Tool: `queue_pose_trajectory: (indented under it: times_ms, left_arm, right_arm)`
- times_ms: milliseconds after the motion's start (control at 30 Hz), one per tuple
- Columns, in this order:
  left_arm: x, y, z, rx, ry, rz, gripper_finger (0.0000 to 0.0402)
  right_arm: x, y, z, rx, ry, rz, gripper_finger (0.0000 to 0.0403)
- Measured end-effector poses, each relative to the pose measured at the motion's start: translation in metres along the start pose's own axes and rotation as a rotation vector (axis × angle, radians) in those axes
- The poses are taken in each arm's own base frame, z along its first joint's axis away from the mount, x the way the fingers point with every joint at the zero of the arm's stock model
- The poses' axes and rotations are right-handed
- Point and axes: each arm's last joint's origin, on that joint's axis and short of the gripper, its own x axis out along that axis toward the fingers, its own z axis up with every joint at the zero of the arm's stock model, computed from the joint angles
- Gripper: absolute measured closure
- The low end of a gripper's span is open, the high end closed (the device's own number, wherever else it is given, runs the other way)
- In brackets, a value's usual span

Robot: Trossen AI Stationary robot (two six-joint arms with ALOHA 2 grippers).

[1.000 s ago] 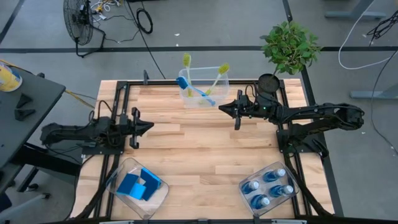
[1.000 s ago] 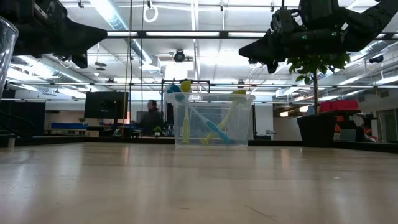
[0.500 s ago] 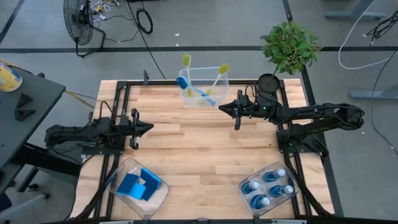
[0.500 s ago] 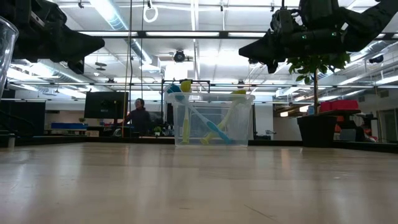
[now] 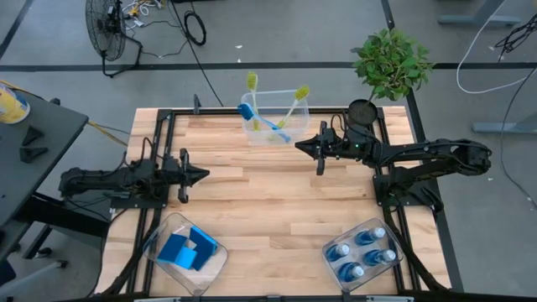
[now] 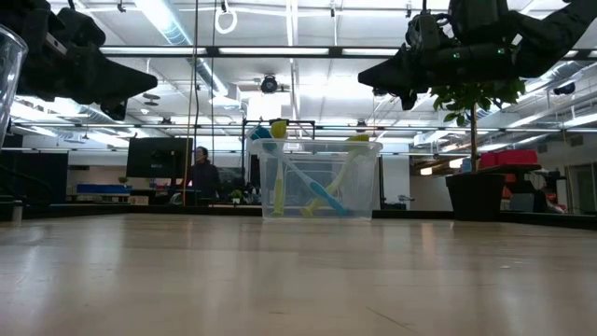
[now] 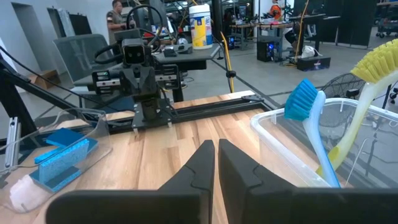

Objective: Pick & Place Kitchen Sink Supplies
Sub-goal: Return to Home Position

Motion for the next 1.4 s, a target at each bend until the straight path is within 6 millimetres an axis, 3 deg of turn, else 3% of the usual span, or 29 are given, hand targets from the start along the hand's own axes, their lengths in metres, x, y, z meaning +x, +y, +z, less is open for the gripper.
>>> queue_pose_trajectory:
  times_ms: [1100, 1233, 1400]
  left_arm:
    - [0.000, 0.000, 0.000, -0.004, -0.004, 0.000, 0.0383]
    - [0.000, 0.000, 0.000, -0.004, -0.004, 0.001, 0.0383]
    - [0.000, 0.000, 0.000, -0.005, -0.004, 0.000, 0.0383]
  right_arm:
    - [0.000, 0.000, 0.000, 0.000, -0.002, 0.000, 0.0376]
    - [-0.005, 0.002, 0.014, 0.068, -0.103, 0.014, 0.0376]
    - [-0.015, 0.011, 0.028, 0.014, -0.178, 0.047, 0.0376]
